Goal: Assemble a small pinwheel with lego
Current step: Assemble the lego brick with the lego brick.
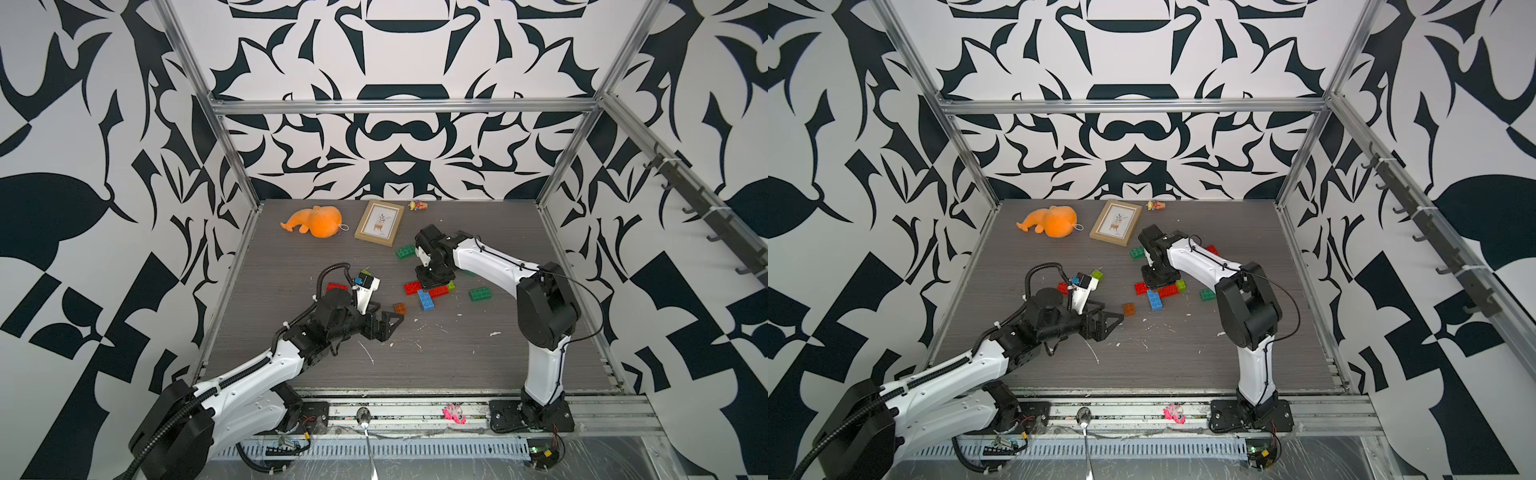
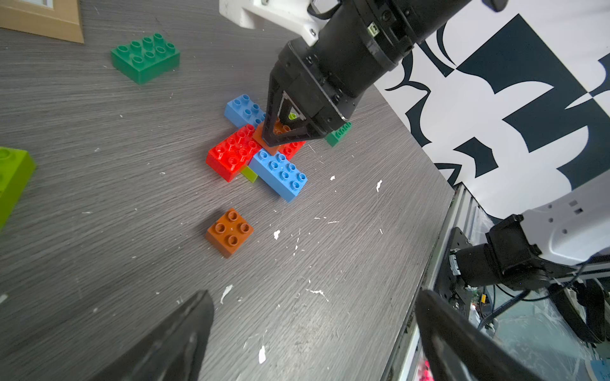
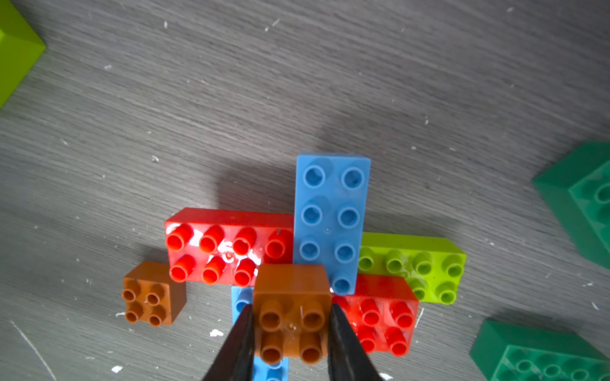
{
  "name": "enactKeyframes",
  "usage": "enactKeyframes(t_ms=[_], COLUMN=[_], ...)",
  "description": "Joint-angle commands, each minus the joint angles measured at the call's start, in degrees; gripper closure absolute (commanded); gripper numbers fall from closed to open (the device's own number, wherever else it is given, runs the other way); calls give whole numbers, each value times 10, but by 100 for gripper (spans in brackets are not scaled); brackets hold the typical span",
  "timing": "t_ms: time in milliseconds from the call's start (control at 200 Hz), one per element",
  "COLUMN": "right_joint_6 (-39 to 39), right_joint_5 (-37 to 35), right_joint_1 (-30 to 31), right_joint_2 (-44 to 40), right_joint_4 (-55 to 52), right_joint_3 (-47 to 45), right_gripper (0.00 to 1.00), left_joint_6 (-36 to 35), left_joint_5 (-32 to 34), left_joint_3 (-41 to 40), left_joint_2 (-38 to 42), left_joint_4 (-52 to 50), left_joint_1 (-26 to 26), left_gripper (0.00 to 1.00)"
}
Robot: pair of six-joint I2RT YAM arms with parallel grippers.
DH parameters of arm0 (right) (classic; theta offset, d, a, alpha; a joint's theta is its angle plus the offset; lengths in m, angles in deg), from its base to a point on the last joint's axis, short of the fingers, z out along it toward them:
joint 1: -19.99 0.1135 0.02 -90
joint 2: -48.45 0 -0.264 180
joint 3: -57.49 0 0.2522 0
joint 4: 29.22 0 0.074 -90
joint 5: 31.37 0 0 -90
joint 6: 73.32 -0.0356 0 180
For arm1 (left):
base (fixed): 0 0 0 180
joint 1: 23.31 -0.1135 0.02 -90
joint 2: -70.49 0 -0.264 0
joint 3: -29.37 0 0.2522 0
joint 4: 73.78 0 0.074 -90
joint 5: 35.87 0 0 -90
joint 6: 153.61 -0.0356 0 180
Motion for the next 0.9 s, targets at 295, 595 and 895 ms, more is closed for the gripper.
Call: enactKeyframes(t_ms=[295, 595, 895], right_joint_6=[2, 8, 8], right_joint_5=[-55, -30, -11], right_joint_1=[13, 11, 10], right_joint_2=[38, 87, 104], right_joint_4=[-62, -55, -61], right_joint_3=[-37, -55, -70], right_gripper=[100, 100, 100], left_joint_6=[-8, -9, -10], left_joint_5=[3, 4, 6], left_joint_3=[6, 6, 5], left_joint_2=[-7, -6, -3], left_joint_4=[3, 3, 2], left_joint_1=[0, 0, 0], left_gripper=[0, 0, 0])
